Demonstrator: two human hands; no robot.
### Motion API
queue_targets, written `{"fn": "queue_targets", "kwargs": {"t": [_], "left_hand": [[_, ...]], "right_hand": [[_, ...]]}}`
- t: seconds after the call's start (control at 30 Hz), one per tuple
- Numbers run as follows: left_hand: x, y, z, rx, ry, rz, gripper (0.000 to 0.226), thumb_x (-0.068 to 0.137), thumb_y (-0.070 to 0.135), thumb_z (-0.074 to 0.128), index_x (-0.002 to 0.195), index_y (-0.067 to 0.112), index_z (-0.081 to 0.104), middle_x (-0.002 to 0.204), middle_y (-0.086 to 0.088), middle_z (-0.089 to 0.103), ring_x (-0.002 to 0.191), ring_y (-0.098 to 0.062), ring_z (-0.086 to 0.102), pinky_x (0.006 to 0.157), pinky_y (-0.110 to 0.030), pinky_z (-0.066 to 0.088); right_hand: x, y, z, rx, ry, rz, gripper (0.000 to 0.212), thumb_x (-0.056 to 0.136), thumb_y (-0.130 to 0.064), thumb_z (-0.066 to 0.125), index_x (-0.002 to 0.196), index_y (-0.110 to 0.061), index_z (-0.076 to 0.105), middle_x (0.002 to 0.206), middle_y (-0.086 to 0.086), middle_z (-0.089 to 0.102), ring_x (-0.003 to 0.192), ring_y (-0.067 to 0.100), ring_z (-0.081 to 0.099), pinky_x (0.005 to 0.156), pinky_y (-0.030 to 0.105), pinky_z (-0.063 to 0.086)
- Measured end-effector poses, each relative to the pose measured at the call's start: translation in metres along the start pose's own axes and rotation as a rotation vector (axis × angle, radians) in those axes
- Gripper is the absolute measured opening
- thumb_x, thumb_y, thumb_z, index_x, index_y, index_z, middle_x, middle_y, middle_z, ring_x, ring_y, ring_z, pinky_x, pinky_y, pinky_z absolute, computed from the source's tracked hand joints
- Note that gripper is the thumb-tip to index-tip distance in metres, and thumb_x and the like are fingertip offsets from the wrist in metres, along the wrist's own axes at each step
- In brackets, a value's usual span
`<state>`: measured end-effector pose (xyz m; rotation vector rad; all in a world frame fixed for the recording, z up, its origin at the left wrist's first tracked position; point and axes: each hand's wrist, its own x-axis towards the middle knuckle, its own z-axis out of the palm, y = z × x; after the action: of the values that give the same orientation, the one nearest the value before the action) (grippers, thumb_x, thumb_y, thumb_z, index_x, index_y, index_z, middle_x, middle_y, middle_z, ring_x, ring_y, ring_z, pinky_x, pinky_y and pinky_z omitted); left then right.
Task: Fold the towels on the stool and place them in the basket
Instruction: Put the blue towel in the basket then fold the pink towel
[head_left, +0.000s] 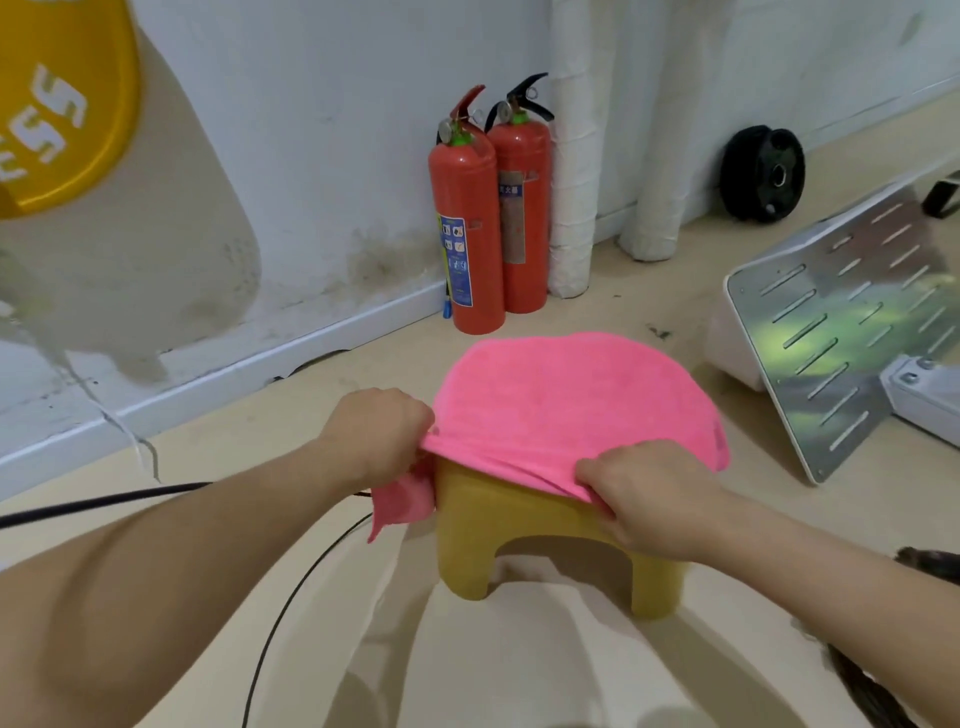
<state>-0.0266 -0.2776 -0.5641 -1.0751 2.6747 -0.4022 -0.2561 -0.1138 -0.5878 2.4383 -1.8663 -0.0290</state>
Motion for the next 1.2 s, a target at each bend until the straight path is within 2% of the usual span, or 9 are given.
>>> {"fn": "queue_targets", "kwargs": {"t": [0.1,0.27,0.5,0.6,0.7,0.83,0.97,1.1,1.2], "left_hand": [[-0.004,-0.021,0.004,-0.040,0.025,-0.161,0.020,0.083,0.035,0.053,0.073,0.021,0.043,0.086,-0.004,0.061,0.086,-0.031,0.061,0.060,-0.030,0.037],[0.015,-0.054,0.016,-0.393,0.030,-0.508,0.009,0.076,0.011,0.052,0.079,0.016,0.060,0.084,-0.007,0.061,0.085,-0.032,0.060,0.066,-0.032,0.047],[0.031,-0.084,0.044,-1.016,0.218,-0.990,0.011,0.085,0.006,0.051,0.075,0.008,0.055,0.073,-0.015,0.061,0.070,-0.032,0.057,0.060,-0.029,0.040],[0.032,-0.078,0.049,-1.395,0.291,-1.065,0.022,0.079,-0.005,0.035,0.077,0.002,0.056,0.070,-0.021,0.062,0.062,-0.029,0.055,0.052,-0.028,0.037],[0.042,-0.080,0.021,-1.598,0.516,-0.998,0.029,0.076,-0.008,0.033,0.081,0.014,0.050,0.086,-0.021,0.060,0.056,-0.028,0.059,0.039,-0.024,0.041],[0.052,-0.053,-0.031,-1.649,0.661,-0.688,0.033,0.076,-0.007,0.049,0.076,0.025,0.057,0.080,-0.017,0.063,0.065,-0.027,0.061,0.066,-0.040,0.055],[0.053,0.007,-0.077,-1.642,0.384,-0.275,0.031,0.077,-0.013,0.056,0.072,0.014,0.072,0.073,-0.013,0.071,0.069,-0.019,0.062,0.071,-0.033,0.052],[0.044,0.060,-0.086,-1.408,0.045,0.158,0.024,0.079,0.003,0.067,0.097,0.017,0.074,0.087,-0.004,0.073,0.081,-0.009,0.065,0.078,-0.018,0.050],[0.038,0.082,-0.077,-1.264,-0.084,0.372,0.025,0.073,0.015,0.075,0.092,0.030,0.069,0.091,0.000,0.073,0.086,-0.012,0.068,0.084,-0.030,0.054]], "right_hand": [[-0.007,0.007,-0.008,0.014,-0.039,0.075,0.013,0.072,-0.024,0.048,0.084,-0.024,0.054,0.081,-0.004,0.059,0.078,0.024,0.062,0.054,0.030,0.033],[-0.016,0.034,-0.016,0.140,-0.126,0.317,0.024,0.072,-0.017,0.046,0.089,-0.034,0.045,0.080,-0.010,0.038,0.085,0.017,0.051,0.074,0.034,0.045],[-0.020,0.072,-0.034,0.438,-0.316,0.508,0.017,0.056,-0.008,0.041,0.065,-0.015,0.053,0.064,0.000,0.054,0.063,0.015,0.047,0.058,0.026,0.036],[-0.026,0.084,-0.030,0.265,-0.382,0.593,0.016,0.065,-0.009,0.047,0.066,-0.024,0.053,0.074,-0.003,0.062,0.072,0.017,0.055,0.065,0.030,0.044],[-0.034,0.095,-0.024,0.052,-0.164,0.798,0.018,0.071,-0.015,0.050,0.081,-0.023,0.062,0.085,0.002,0.061,0.087,0.028,0.060,0.071,0.035,0.051],[-0.042,0.103,-0.029,-0.014,0.311,0.875,0.019,0.082,-0.016,0.052,0.094,-0.017,0.067,0.080,0.007,0.053,0.083,0.035,0.060,0.065,0.039,0.050],[-0.015,0.070,-0.050,0.124,0.517,0.576,0.025,0.084,-0.017,0.056,0.103,-0.018,0.071,0.089,0.010,0.061,0.081,0.035,0.061,0.062,0.038,0.049],[0.004,0.034,-0.058,0.138,0.457,0.192,0.021,0.080,-0.026,0.056,0.087,-0.015,0.071,0.079,0.006,0.061,0.070,0.028,0.061,0.056,0.033,0.049],[0.008,0.021,-0.057,0.197,0.453,0.168,0.027,0.082,-0.038,0.052,0.088,-0.018,0.069,0.079,0.003,0.060,0.069,0.026,0.059,0.056,0.036,0.049]]}}
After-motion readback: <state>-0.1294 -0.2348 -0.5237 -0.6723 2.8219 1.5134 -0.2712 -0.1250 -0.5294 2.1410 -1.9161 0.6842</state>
